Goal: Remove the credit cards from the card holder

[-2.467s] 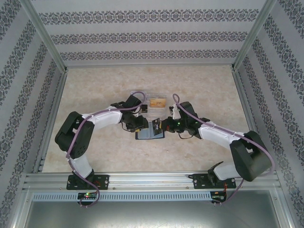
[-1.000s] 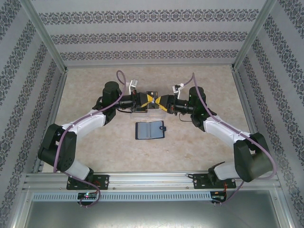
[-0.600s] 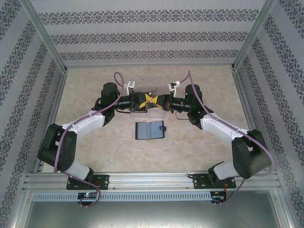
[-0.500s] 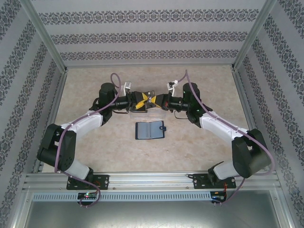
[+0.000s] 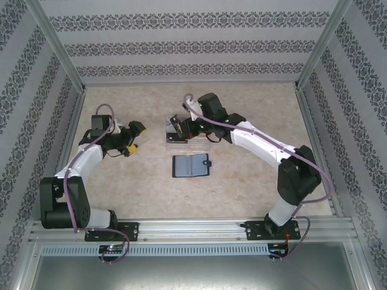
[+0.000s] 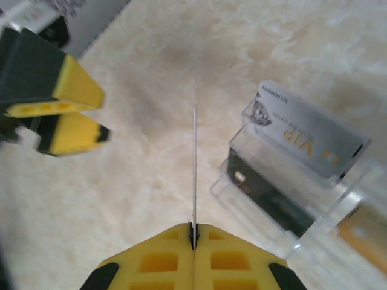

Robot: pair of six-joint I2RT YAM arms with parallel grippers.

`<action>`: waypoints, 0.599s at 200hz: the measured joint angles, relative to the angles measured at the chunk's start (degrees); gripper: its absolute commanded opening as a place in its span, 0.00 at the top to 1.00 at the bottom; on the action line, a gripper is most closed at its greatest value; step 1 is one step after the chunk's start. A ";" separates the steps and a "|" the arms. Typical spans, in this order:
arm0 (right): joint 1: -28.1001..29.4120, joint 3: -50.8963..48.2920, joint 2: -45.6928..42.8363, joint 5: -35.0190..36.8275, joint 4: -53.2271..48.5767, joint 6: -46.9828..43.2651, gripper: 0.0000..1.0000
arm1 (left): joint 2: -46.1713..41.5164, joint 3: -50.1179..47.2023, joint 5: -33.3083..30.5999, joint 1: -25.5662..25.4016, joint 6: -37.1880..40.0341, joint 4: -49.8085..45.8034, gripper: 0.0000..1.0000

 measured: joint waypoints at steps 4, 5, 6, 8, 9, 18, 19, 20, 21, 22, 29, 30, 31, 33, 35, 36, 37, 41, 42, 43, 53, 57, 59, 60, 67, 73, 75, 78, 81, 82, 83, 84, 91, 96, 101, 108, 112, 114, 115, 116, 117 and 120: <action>0.17 0.48 0.55 0.48 -0.37 -1.81 1.00 | -0.22 0.00 -0.57 0.55 0.83 -1.25 0.01; 0.26 0.72 0.74 0.63 -0.50 -2.27 1.00 | -0.28 0.00 -0.63 0.63 0.92 -1.51 0.01; 0.28 0.81 0.83 0.79 -0.52 -2.64 1.00 | -0.33 0.00 -0.74 0.72 1.03 -1.73 0.00; 0.35 1.14 1.18 1.03 -0.87 -4.07 1.00 | -0.46 0.00 -0.94 1.01 1.62 -2.40 0.00; 0.35 1.22 1.29 1.11 -0.92 -4.48 1.00 | -0.50 0.00 -1.03 1.09 1.81 -2.58 0.00; 0.61 2.38 2.29 1.88 -2.05 -8.37 1.00 | -1.03 0.00 -1.88 1.90 3.34 -4.76 0.00; 0.61 2.47 2.36 1.99 -2.16 -8.66 1.00 | -1.07 0.00 -1.90 1.97 3.45 -4.94 0.00; 0.68 2.67 2.49 2.03 -2.25 -9.40 1.00 | -1.14 0.00 -2.03 2.03 3.74 -5.31 0.01; 0.72 2.78 2.58 2.08 -2.32 -9.81 1.00 | -1.18 0.00 -2.08 2.10 3.89 -5.49 0.01; 0.74 2.89 2.67 2.08 -2.45 -10.19 1.00 | -1.22 0.00 -2.10 2.14 4.00 -5.66 0.01; 1.01 4.13 3.48 2.32 -3.30 -13.09 1.00 | -1.60 0.02 -2.54 2.54 5.16 -7.04 0.01; 1.01 4.26 3.54 2.34 -3.50 -13.38 1.00 | -1.64 0.02 -2.64 2.62 5.35 -7.28 0.01; 1.03 4.52 3.63 2.40 -3.63 -13.77 1.00 | -1.68 0.02 -2.69 2.64 5.46 -7.45 0.01; 1.09 5.01 4.00 2.49 -3.93 -14.64 1.00 | -1.81 0.02 -2.82 2.71 5.79 -7.82 0.01; 1.09 5.42 4.26 2.47 -4.11 -15.50 1.00 | -1.90 0.02 -2.97 2.71 6.12 -8.26 0.01; 1.11 5.60 4.37 2.47 -4.22 -15.82 1.00 | -1.92 0.04 -3.04 2.71 6.23 -8.35 0.01; 1.18 5.99 4.59 2.51 -4.52 -16.46 1.00 | -1.97 0.04 -3.17 2.75 6.47 -8.61 0.01; 1.40 6.88 5.14 2.64 -4.94 -17.88 1.00 | -2.10 0.07 -3.37 2.89 6.93 -9.18 0.01; 1.42 7.08 5.25 2.64 -5.03 -18.25 1.00 | -2.16 0.07 -3.45 2.93 7.19 -9.44 0.01; 1.44 7.23 5.35 2.67 -5.11 -18.58 1.00 | -2.19 0.09 -3.50 2.95 7.28 -9.57 0.01; 1.77 9.46 6.67 2.93 -6.14 -22.40 1.00 | -2.45 0.17 -4.09 3.02 8.57 -11.06 0.01; 1.90 10.10 7.13 3.06 -6.45 -23.93 1.00 | -2.49 0.22 -4.33 3.04 9.03 -11.54 0.01; 2.01 10.51 7.37 3.15 -6.62 -24.83 1.00 | -2.51 0.24 -4.42 3.04 9.20 -11.72 0.01; 2.01 10.51 7.37 3.15 -6.62 -24.83 1.00 | -2.54 0.24 -4.52 3.06 9.40 -11.87 0.01; 2.34 11.63 8.24 3.34 -7.30 -27.47 1.00 | -2.54 0.33 -4.92 3.06 10.01 -12.59 0.01; 2.58 12.28 8.90 3.54 -7.76 -29.16 1.00 | -2.54 0.33 -5.22 3.06 10.54 -13.07 0.01; 2.62 12.57 9.18 3.63 -8.07 -29.81 1.00 | -2.54 0.33 -5.29 3.06 10.69 -13.20 0.01; 2.75 12.96 9.62 3.69 -8.46 -30.64 1.00 | -2.54 0.35 -5.38 3.06 10.97 -13.42 0.01; 2.89 13.38 10.01 3.76 -8.76 -31.47 1.00 | -2.51 0.35 -5.53 3.06 11.17 -13.64 0.01; 2.93 13.49 10.16 3.78 -8.92 -31.71 1.00 | -2.51 0.35 -5.55 3.06 11.21 -13.66 0.01; 2.93 13.57 10.29 3.80 -9.01 -31.91 1.00 | -2.51 0.35 -5.57 3.06 11.28 -13.70 0.01; 2.95 13.81 10.56 3.78 -9.11 -32.13 1.00 | -2.51 0.37 -5.68 3.06 11.41 -13.86 0.01; 2.95 14.86 11.69 3.91 -9.99 -33.59 1.00 | -2.47 0.48 -5.92 3.06 11.80 -14.34 0.01; 3.06 15.72 12.63 3.98 -10.64 -34.71 1.00 | -2.43 0.61 -6.12 3.06 12.15 -14.64 0.01; 3.19 16.39 13.42 4.09 -11.15 -35.52 1.00 | -2.38 0.72 -6.19 3.06 12.44 -14.78 0.01; 3.23 17.27 14.60 4.15 -11.74 -36.68 1.00 | -2.29 0.92 -6.34 3.06 12.72 -15.06 0.01; 3.23 17.66 15.26 4.17 -12.09 -37.48 1.00 | -2.27 0.96 -6.36 3.06 12.83 -15.17 0.01; 3.23 17.79 15.45 4.17 -12.24 -37.68 1.00 | -2.27 0.98 -6.36 3.06 12.90 -15.21 0.01; 3.23 17.86 15.54 4.20 -12.35 -37.81 1.00 | -2.27 0.98 -6.38 3.06 12.92 -15.21 0.01; 3.23 17.94 15.65 4.20 -12.44 -37.92 1.00 | -2.27 1.01 -6.40 3.06 12.92 -15.23 0.01; 3.23 18.10 15.96 4.28 -12.61 -38.29 1.00 | -2.27 1.01 -6.40 3.06 12.92 -15.26 0.01; 3.23 18.32 16.26 4.33 -12.87 -38.64 1.00 | -2.27 1.07 -6.47 3.06 12.98 -15.41 0.01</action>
